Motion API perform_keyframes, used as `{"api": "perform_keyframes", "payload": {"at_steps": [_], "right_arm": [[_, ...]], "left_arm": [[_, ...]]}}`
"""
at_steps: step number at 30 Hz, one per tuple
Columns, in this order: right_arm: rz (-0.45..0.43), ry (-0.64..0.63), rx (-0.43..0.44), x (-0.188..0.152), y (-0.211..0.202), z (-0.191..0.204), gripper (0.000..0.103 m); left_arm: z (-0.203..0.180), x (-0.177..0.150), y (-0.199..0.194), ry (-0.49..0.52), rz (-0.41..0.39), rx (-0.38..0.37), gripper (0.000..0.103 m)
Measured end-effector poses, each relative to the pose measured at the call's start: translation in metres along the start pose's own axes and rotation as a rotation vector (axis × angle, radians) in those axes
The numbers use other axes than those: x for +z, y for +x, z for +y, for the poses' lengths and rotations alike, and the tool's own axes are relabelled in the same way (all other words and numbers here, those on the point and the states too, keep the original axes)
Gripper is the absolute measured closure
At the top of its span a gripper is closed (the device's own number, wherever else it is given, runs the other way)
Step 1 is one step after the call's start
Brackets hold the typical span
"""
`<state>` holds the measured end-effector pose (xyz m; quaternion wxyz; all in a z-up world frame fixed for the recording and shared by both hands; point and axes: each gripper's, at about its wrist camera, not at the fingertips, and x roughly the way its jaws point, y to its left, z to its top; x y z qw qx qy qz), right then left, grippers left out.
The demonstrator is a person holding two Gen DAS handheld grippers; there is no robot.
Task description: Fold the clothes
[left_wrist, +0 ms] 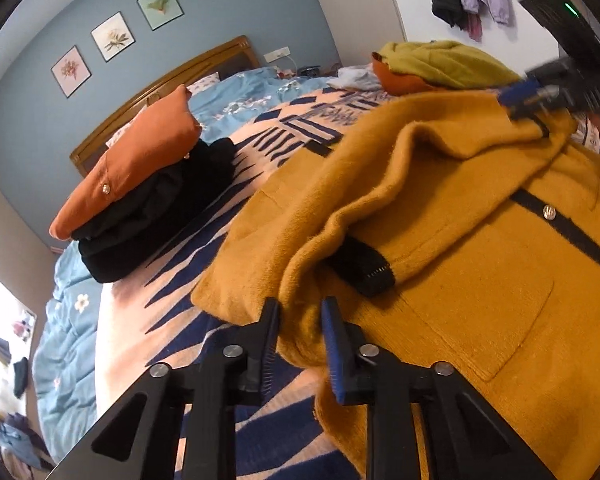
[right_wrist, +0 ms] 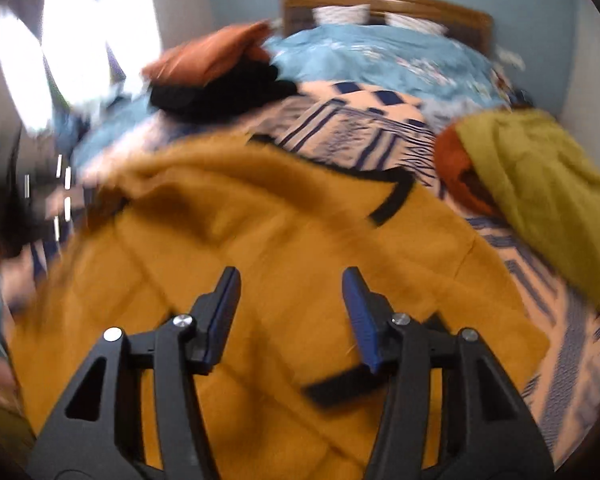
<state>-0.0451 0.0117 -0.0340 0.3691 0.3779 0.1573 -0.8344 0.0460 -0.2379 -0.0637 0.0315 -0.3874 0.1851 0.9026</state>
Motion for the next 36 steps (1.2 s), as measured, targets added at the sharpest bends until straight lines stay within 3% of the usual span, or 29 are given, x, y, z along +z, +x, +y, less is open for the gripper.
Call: {"api": "perform_keyframes", "payload": {"at_steps": [3, 6, 7, 9, 10, 16, 20, 25, 27, 28, 30, 32, 36], "right_arm": [[0.041, -0.178, -0.080, -0.003, 0.013, 0.030, 0.048], [0.095, -0.227, -0.165, 0.000, 0.037, 0.034, 0.051], [0.101, -0.232, -0.156, 0.001, 0.040, 0.033, 0.056], [0.111, -0.239, -0.138, 0.003, 0.046, 0.032, 0.085], [0.094, -0.222, -0.134, 0.004, 0.037, 0.028, 0.091], [-0.068, -0.129, -0.123, 0.010, -0.041, -0.001, 0.093], [-0.015, -0.155, -0.157, -0.009, -0.043, -0.010, 0.092], [0.029, -0.081, -0.081, -0.039, -0.037, -0.021, 0.079], [0.044, -0.050, -0.050, -0.051, -0.035, -0.026, 0.059], [0.024, -0.016, -0.023, -0.053, -0.042, -0.032, 0.055], [-0.017, 0.033, 0.004, -0.059, -0.056, -0.042, 0.049], [-0.037, 0.073, 0.028, -0.060, -0.060, -0.052, 0.048], [-0.038, 0.128, 0.037, -0.054, -0.053, -0.064, 0.047]], "left_arm": [[0.002, 0.002, -0.001, -0.013, 0.001, -0.005, 0.086], [0.001, 0.001, -0.001, -0.016, 0.006, -0.001, 0.086], [0.000, 0.001, -0.001, -0.015, 0.007, -0.001, 0.086], [-0.001, 0.001, -0.001, -0.015, 0.007, 0.003, 0.086], [0.000, 0.001, -0.002, -0.018, 0.006, 0.000, 0.086], [0.005, -0.002, -0.016, -0.035, -0.026, -0.016, 0.091], [-0.001, -0.010, -0.019, -0.002, -0.013, -0.043, 0.091], [-0.012, -0.019, -0.019, 0.048, 0.004, -0.057, 0.089], [-0.014, -0.018, -0.024, 0.065, -0.010, -0.052, 0.088], [-0.016, -0.016, -0.027, 0.073, -0.020, -0.052, 0.086], [-0.023, -0.013, -0.034, 0.105, -0.052, -0.066, 0.073], [-0.032, -0.009, -0.036, 0.142, -0.077, -0.066, 0.066], [-0.049, -0.001, -0.026, 0.210, -0.080, -0.042, 0.064]]}}
